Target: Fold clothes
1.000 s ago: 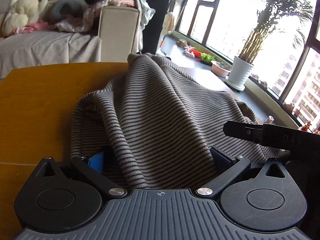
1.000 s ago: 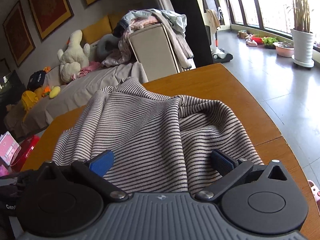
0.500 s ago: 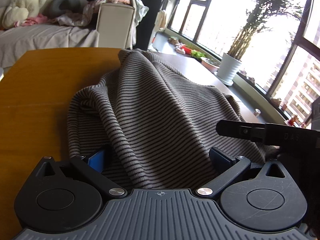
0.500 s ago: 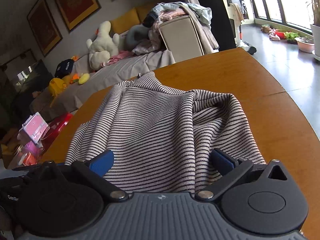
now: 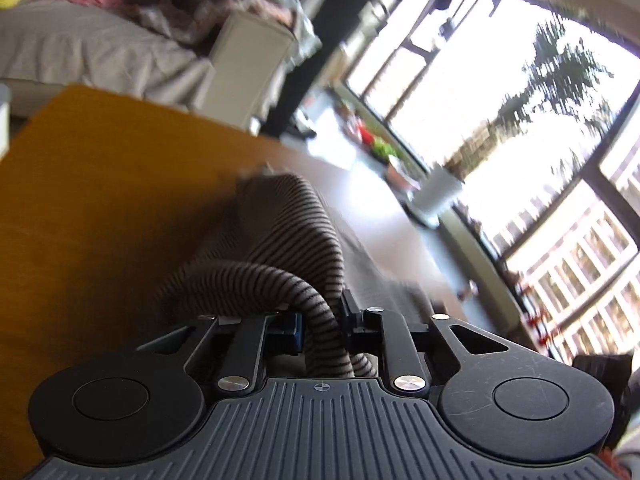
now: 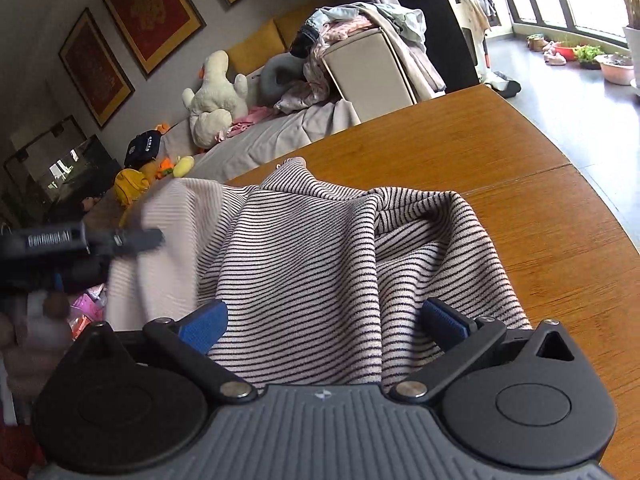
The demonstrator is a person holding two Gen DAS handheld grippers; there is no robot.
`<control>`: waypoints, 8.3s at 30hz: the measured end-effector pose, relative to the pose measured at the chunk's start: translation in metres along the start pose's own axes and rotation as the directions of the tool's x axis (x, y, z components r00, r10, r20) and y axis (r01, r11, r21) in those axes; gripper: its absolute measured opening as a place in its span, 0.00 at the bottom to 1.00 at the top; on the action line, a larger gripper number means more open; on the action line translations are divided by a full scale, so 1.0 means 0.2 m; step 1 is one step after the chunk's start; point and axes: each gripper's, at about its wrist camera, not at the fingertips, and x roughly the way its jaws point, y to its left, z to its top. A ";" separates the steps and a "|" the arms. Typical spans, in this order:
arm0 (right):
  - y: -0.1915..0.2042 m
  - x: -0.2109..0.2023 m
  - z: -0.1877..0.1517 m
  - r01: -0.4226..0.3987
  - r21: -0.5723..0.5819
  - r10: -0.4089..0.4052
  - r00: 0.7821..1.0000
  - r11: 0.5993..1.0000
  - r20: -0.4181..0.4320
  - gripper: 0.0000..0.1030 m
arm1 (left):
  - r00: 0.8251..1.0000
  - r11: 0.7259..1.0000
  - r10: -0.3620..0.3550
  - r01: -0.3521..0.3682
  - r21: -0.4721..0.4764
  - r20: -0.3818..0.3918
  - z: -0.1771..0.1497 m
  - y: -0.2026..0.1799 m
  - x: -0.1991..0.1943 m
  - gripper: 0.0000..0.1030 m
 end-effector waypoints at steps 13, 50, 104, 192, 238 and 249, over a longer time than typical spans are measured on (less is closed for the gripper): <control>0.29 0.14 0.07 0.191 -0.291 -0.227 0.969 0.937 -0.098 0.95 | 0.974 0.994 -0.089 0.075 -0.073 -0.207 0.17 0.57 0.00 0.87; -0.15 0.37 0.67 0.536 -0.357 -0.492 0.844 0.765 0.213 0.54 | 0.904 0.785 0.426 -0.389 0.482 0.035 0.31 0.23 0.42 0.74; 0.67 0.32 0.84 0.159 -0.339 -0.115 0.982 0.927 0.147 0.40 | 0.984 0.998 -0.040 0.031 0.056 0.175 -0.20 0.29 -0.01 1.00; -0.10 0.54 0.45 -0.044 -0.031 0.047 0.994 0.999 0.099 1.00 | 0.990 0.948 0.133 -0.117 0.295 -0.035 -0.02 -0.07 0.67 1.00; 0.01 0.59 0.54 0.364 -0.206 -0.368 0.930 0.908 0.021 0.70 | 0.993 0.971 0.113 -0.118 0.208 0.037 -0.02 -0.02 0.60 1.00; 0.06 0.54 0.78 0.386 -0.319 -0.368 0.922 0.866 0.118 0.50 | 0.993 0.979 0.117 -0.112 0.170 -0.019 0.01 0.02 0.62 0.98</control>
